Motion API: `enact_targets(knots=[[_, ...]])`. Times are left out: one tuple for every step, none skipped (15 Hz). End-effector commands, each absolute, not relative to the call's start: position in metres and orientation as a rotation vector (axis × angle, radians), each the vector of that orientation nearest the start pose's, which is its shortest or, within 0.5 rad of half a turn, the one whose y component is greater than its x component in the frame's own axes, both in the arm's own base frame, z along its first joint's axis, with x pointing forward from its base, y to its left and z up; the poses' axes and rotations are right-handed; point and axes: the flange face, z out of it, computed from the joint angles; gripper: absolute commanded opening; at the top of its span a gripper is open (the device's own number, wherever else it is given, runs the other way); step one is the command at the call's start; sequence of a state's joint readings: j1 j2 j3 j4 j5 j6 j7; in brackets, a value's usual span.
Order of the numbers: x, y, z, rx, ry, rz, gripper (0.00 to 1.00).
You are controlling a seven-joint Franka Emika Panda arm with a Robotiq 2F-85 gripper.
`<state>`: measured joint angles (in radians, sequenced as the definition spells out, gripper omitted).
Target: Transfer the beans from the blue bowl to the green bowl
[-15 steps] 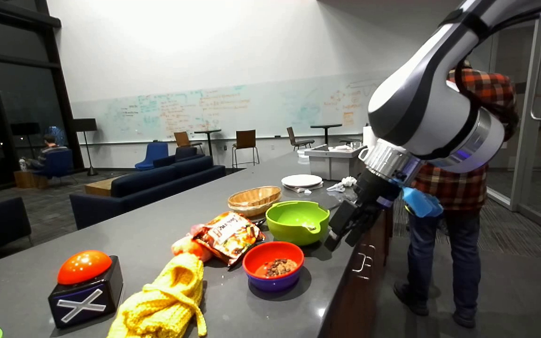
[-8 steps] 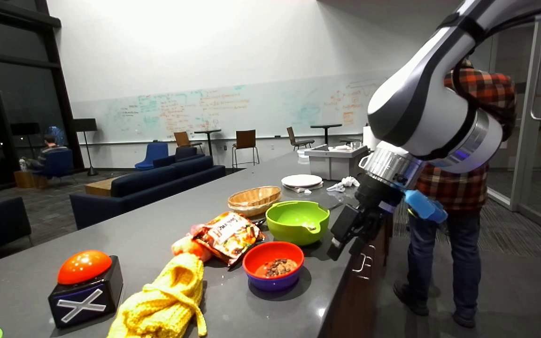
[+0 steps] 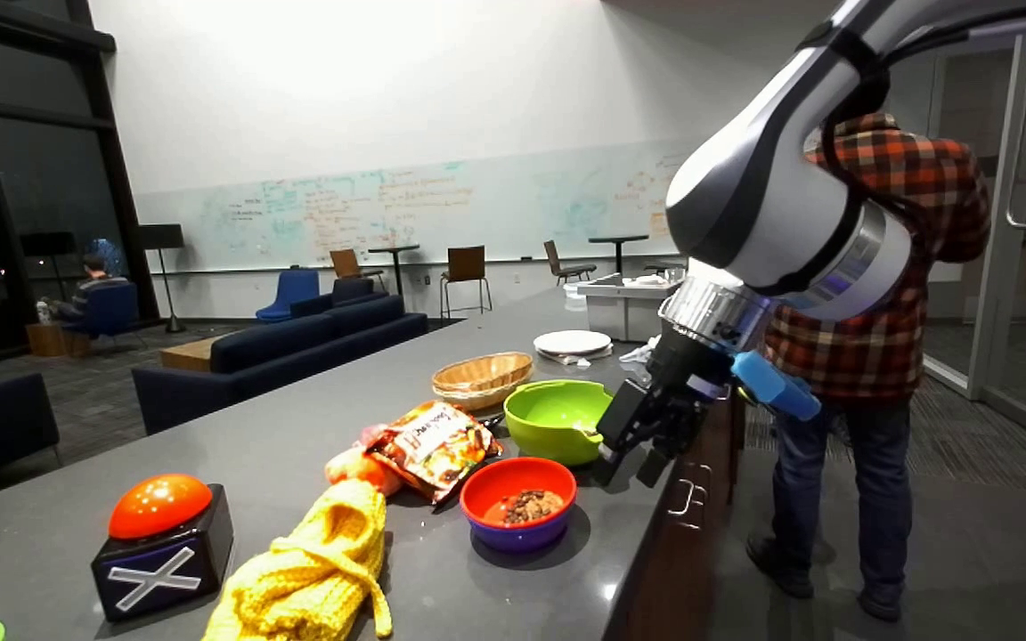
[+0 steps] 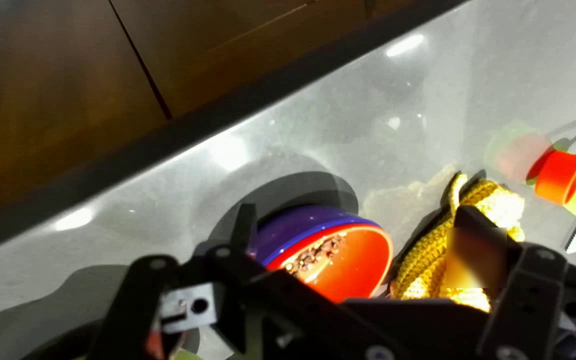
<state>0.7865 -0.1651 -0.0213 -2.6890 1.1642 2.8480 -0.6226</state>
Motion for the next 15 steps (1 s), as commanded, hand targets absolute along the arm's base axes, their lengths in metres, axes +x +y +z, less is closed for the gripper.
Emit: enact_targets(knots=[[0.348,0.272,0.304,-2.554,-0.369,-0.377,1.00],[0.351,0.277,0.305,-2.548,-0.365,-0.395,1.00],[0.354,0.282,0.305,-2.538,-0.362,-0.403,1.00],[0.357,0.286,0.304,-2.531,-0.363,-0.416,1.00],[0.359,0.291,0.303,-2.523,-0.364,-0.422,1.00],[0.361,0.294,0.301,-2.516,-0.370,-0.427,1.00],[0.363,0.296,0.299,-2.511,-0.375,-0.430,1.00],[0.364,0.298,0.297,-2.510,-0.378,-0.430,1.00],[0.364,0.299,0.294,-2.517,-0.383,-0.430,1.00],[0.365,0.299,0.291,-2.524,-0.391,-0.431,1.00],[0.365,0.299,0.289,-2.542,-0.404,-0.431,1.00],[0.365,0.299,0.286,-2.557,-0.411,-0.436,1.00],[0.365,0.298,0.284,-2.576,-0.428,-0.442,1.00],[0.365,0.298,0.283,-2.591,-0.451,-0.450,1.00],[0.366,0.299,0.282,-2.604,-0.474,-0.462,1.00]])
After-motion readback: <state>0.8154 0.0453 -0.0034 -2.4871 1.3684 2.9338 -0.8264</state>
